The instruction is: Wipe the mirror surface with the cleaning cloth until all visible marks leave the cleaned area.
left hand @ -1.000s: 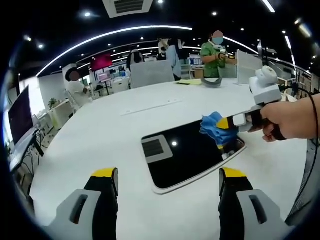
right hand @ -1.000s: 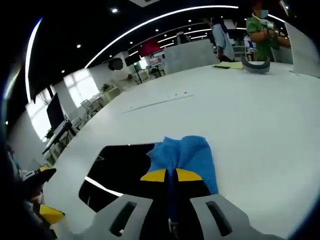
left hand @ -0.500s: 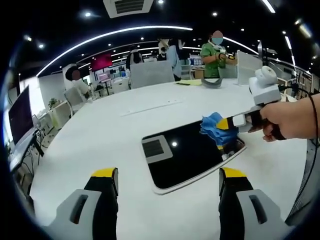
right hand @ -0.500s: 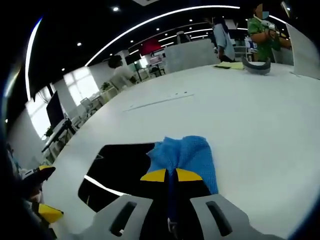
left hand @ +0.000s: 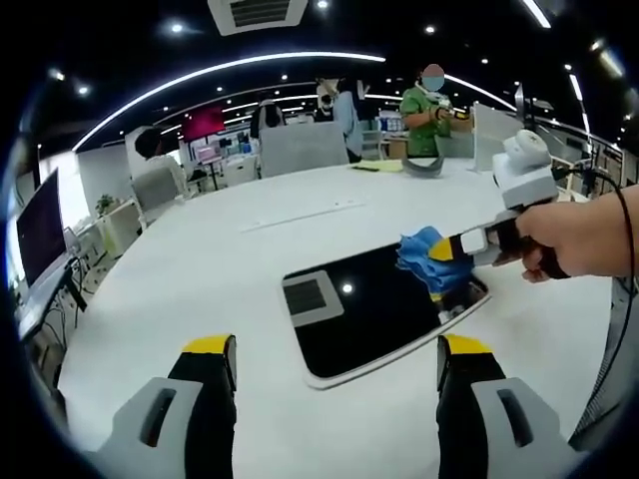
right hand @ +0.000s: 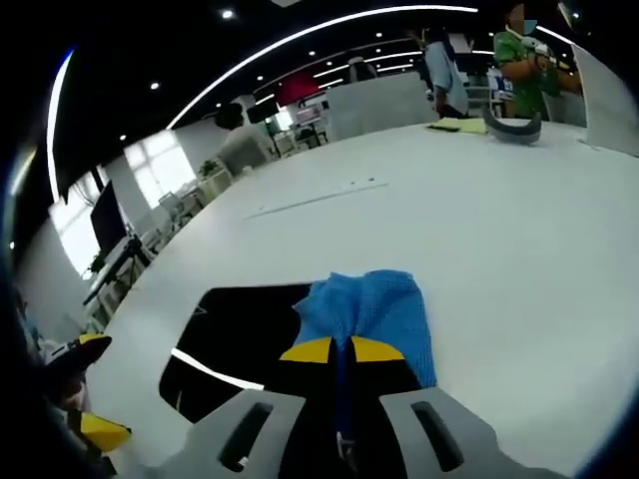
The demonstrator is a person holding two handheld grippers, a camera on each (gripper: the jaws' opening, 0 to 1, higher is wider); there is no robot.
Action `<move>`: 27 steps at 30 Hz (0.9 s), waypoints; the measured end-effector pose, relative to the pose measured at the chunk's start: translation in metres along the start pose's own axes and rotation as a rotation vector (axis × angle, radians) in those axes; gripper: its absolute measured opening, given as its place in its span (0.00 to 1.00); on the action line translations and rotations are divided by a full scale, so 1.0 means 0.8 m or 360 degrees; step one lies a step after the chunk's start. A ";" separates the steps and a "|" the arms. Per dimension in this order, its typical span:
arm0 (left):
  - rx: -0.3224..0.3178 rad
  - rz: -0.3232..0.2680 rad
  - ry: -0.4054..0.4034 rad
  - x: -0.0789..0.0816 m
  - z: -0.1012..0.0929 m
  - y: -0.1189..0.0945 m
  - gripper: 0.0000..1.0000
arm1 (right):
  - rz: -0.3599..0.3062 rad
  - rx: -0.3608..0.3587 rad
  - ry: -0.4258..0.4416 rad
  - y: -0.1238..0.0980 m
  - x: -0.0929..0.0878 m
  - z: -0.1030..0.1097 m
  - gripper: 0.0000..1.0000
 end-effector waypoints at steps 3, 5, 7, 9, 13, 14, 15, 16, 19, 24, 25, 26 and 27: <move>-0.0001 -0.0004 -0.0001 0.001 0.000 0.000 0.83 | 0.0011 0.0014 -0.0014 0.002 -0.001 0.007 0.01; -0.0001 -0.0004 -0.0002 0.001 0.000 0.000 0.83 | 0.0015 0.0021 -0.0017 0.004 0.000 0.010 0.01; 0.0003 -0.0006 -0.0006 0.001 0.001 -0.001 0.83 | 0.0024 0.0028 -0.0023 0.006 0.000 0.016 0.01; 0.0007 -0.0008 -0.0010 0.001 0.001 -0.001 0.83 | 0.0032 0.0035 -0.0034 0.008 0.001 0.021 0.01; 0.0007 -0.0008 -0.0008 0.001 0.001 -0.001 0.83 | 0.0045 0.0044 -0.0035 0.013 0.003 0.028 0.01; 0.0007 -0.0009 -0.0006 0.001 0.001 -0.001 0.83 | 0.0049 0.0047 -0.0035 0.014 0.003 0.031 0.01; 0.0007 -0.0009 -0.0006 0.001 0.001 -0.001 0.83 | 0.0050 0.0048 -0.0036 0.014 0.003 0.032 0.01; 0.0009 -0.0011 -0.0006 0.001 0.001 -0.001 0.83 | 0.0055 0.0049 -0.0042 0.015 0.003 0.036 0.01; 0.0007 -0.0008 -0.0010 0.001 0.001 -0.001 0.83 | 0.0062 0.0058 -0.0050 0.018 0.003 0.041 0.01; 0.0004 -0.0007 -0.0005 0.001 0.001 -0.001 0.83 | 0.0068 0.0069 -0.0059 0.021 0.002 0.050 0.01; 0.0003 -0.0006 -0.0007 0.001 0.001 -0.001 0.83 | 0.0069 0.0071 -0.0064 0.022 0.002 0.051 0.01; 0.0003 -0.0006 -0.0009 0.001 0.001 -0.001 0.83 | 0.0070 0.0071 -0.0066 0.022 0.002 0.052 0.01; 0.0005 -0.0005 -0.0009 0.001 0.001 -0.001 0.83 | 0.0070 0.0072 -0.0066 0.022 0.002 0.053 0.01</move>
Point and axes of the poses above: the point that each gripper's makers call its tool centre point, and the gripper's own axes: y roughly forward along the fingers, z roughly to its left, x roughly out of its top, the point moved 9 cm from there along -y, roughly backward along the fingers, and after that the axes turned 10 degrees about z, right-handed, at the moved point
